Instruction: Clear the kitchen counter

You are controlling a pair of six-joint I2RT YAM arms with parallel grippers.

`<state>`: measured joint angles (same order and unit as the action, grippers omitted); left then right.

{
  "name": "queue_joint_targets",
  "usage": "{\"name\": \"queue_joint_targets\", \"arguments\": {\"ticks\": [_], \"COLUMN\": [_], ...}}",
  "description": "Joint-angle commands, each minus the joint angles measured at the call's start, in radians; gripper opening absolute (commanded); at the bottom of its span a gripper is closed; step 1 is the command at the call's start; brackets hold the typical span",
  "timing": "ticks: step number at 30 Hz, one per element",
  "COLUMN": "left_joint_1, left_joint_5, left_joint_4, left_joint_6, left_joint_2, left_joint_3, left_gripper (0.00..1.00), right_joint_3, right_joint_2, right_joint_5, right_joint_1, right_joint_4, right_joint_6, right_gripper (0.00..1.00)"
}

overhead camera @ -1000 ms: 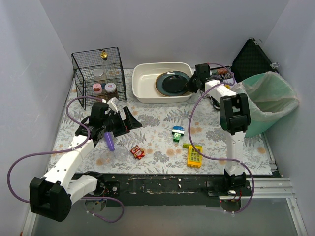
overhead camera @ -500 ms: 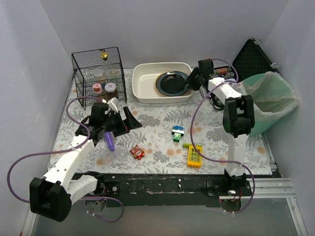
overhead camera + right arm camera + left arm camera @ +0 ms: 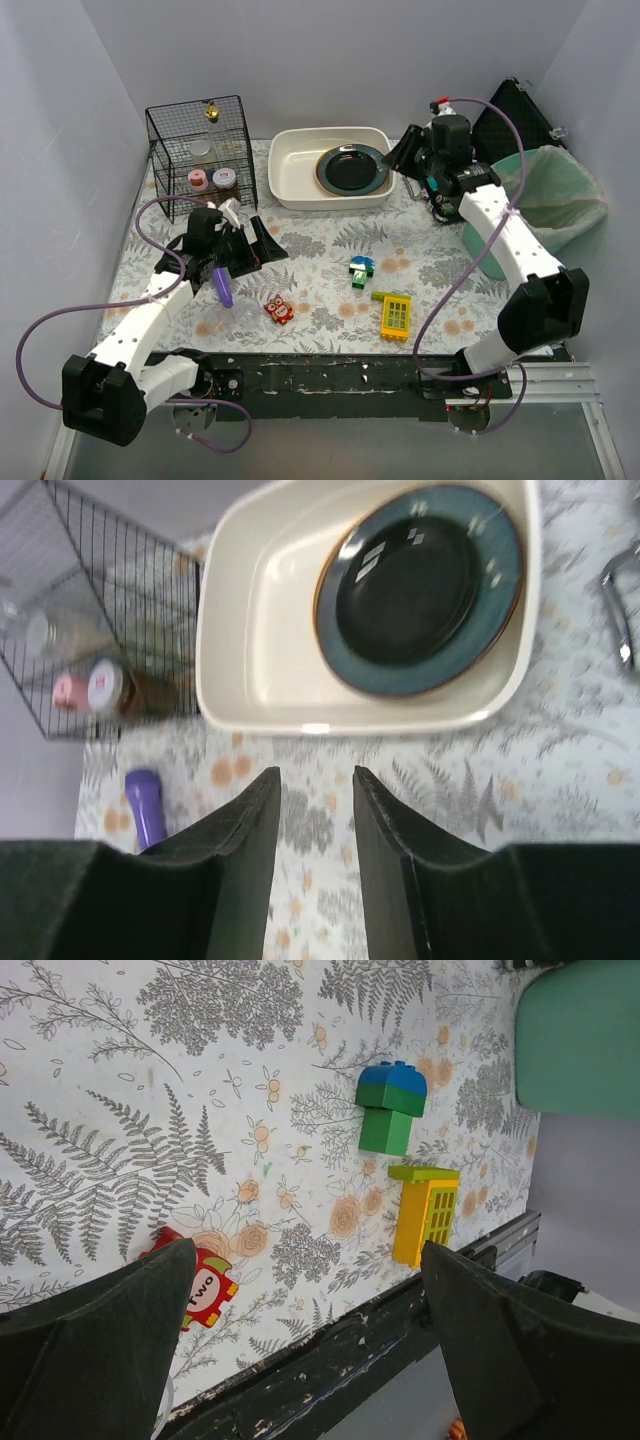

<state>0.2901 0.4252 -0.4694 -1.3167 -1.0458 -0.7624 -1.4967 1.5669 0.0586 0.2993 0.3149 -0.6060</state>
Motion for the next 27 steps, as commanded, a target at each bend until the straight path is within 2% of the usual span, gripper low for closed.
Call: {"name": "queue_joint_targets", "arguments": {"ticks": [1,6,12,15,20,27], "left_joint_1": [0.001,-0.041,-0.27,-0.331,-0.342,-0.344], "left_joint_5": [-0.057,-0.089,-0.002,-0.014,-0.035,-0.04], "left_joint_4": [0.005,-0.017,-0.018,-0.044,-0.069,-0.103], "left_joint_6": [0.013,0.01,0.002,0.019,0.01,0.011], "left_joint_2": [0.001,-0.019,-0.008,0.009,0.064,0.121], "left_joint_3": [-0.049,-0.1,-0.107,-0.107,-0.074,-0.035], "left_gripper": [0.96,0.97,0.97,0.97,0.97,0.97], "right_joint_3": [0.153,0.294,0.43,0.435,0.379,0.296], "right_joint_2": [-0.126,-0.284,-0.34,-0.285,-0.107,0.09], "right_joint_5": [0.084,-0.002,-0.054,-0.054,-0.019,0.001], "right_joint_1": [0.07,0.262,0.561,0.691,0.828,0.883], "right_joint_4": [0.035,0.07,0.003,-0.074,-0.146,-0.2], "right_joint_6": [0.083,0.059,-0.125,-0.193,-0.262,-0.298], "right_gripper": [0.41,0.4,0.42,0.43,0.48,0.52]}}
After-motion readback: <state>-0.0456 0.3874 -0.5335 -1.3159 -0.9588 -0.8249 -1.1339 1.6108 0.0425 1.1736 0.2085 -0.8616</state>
